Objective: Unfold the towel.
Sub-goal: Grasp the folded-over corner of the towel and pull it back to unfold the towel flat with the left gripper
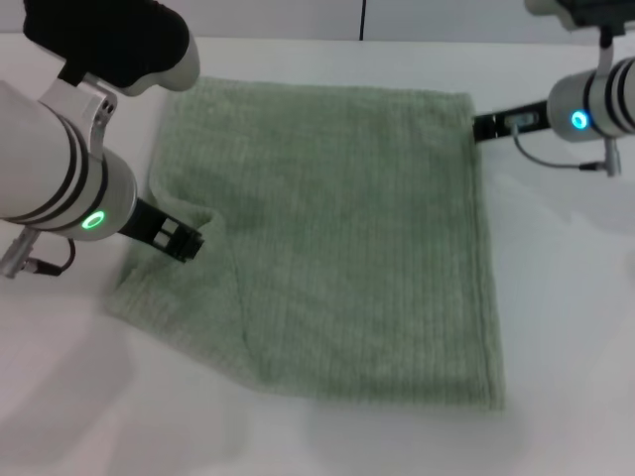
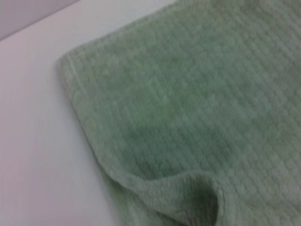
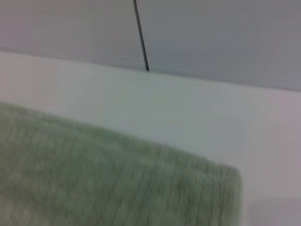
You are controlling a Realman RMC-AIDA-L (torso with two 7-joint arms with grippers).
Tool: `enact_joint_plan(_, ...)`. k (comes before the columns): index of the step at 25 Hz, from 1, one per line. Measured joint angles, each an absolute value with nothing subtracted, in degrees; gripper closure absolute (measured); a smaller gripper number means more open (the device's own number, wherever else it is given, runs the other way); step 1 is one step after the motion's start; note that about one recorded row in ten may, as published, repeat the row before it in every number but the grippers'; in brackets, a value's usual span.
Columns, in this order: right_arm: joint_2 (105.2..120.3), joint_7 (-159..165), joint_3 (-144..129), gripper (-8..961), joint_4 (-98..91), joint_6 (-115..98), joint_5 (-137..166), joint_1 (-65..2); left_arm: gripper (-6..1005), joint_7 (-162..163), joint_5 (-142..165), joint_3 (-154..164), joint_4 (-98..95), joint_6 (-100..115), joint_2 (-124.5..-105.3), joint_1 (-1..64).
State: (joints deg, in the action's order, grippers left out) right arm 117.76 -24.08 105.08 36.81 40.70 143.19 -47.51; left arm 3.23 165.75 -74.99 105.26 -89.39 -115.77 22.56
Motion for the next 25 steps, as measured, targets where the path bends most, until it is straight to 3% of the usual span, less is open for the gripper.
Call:
enact_joint_plan(8,117.94,-23.85,105.50,954,56.73,44.17,143.02,-41.85,545,-1.55,165.76,-75.13,103.81,-81.11,-115.41,21.72)
enact_joint_plan(14,118.93,-24.02,104.94,953,72.67,43.54,142.22,-35.82,542,-11.42,165.75,-75.40,104.42,-69.32,-117.88,18.03)
enact_joint_plan(25,118.82,-23.73,105.54,953,74.48,43.35,140.10,-35.75,536,-9.41,165.32,-69.68,94.44,-71.88,-118.56,26.80)
